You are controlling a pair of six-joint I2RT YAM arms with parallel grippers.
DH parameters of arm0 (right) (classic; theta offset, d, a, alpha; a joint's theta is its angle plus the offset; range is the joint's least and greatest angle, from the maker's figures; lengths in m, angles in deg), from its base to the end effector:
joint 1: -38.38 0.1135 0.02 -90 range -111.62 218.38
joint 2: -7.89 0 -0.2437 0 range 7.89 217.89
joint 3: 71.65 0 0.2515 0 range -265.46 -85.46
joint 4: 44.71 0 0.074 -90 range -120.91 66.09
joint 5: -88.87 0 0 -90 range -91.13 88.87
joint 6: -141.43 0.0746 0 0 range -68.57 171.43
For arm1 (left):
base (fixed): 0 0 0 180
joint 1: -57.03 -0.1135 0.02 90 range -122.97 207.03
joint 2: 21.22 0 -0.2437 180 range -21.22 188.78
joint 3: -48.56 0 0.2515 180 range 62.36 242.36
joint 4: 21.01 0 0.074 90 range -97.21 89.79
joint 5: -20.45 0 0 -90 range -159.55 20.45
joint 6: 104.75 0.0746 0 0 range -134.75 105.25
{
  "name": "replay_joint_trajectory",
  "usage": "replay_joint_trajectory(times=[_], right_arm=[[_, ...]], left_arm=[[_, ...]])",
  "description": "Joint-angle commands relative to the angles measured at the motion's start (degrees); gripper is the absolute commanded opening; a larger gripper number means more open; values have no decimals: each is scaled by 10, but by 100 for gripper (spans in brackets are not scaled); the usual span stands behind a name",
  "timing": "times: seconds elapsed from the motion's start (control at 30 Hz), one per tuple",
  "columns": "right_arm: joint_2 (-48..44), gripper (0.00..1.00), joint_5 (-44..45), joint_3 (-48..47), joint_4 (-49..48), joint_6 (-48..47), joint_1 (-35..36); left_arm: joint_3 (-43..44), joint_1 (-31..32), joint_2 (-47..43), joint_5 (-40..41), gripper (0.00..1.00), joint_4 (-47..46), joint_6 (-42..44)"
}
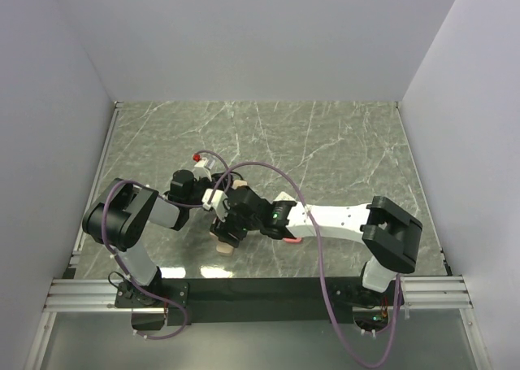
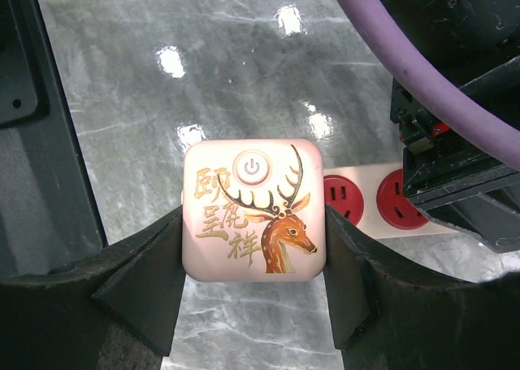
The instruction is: Insert the plug
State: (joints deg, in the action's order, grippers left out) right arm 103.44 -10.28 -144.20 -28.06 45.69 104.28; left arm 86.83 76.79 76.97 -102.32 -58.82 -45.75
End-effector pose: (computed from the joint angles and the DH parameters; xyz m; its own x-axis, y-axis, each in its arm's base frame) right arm 0.1479 0.3597 0.1636 -0.1641 -0.6087 -0.7762 -0.9725 0.2317 0.0240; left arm 0.2757 -0.1419 0.0856 -0.6931 -0.2112 -0.6892 0.4658 0.5985 -0.6518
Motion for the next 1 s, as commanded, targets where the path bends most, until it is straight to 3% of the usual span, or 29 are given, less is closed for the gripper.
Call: replay_joint_trajectory(times=[0.0, 0.47, 0.67, 0.97], right_arm=[[52, 0, -83, 62, 143, 100, 50], [35, 0, -62, 131, 42, 223, 86], [14, 0, -32, 158, 35, 250, 97], [31, 0, -24, 177, 0, 265, 116]], left_arm=[[4, 5, -4, -12, 82, 20, 6], [6, 4, 2, -5, 81, 21, 9], [1, 7, -6, 11, 76, 28, 16], [5, 16, -5, 30, 75, 43, 25]])
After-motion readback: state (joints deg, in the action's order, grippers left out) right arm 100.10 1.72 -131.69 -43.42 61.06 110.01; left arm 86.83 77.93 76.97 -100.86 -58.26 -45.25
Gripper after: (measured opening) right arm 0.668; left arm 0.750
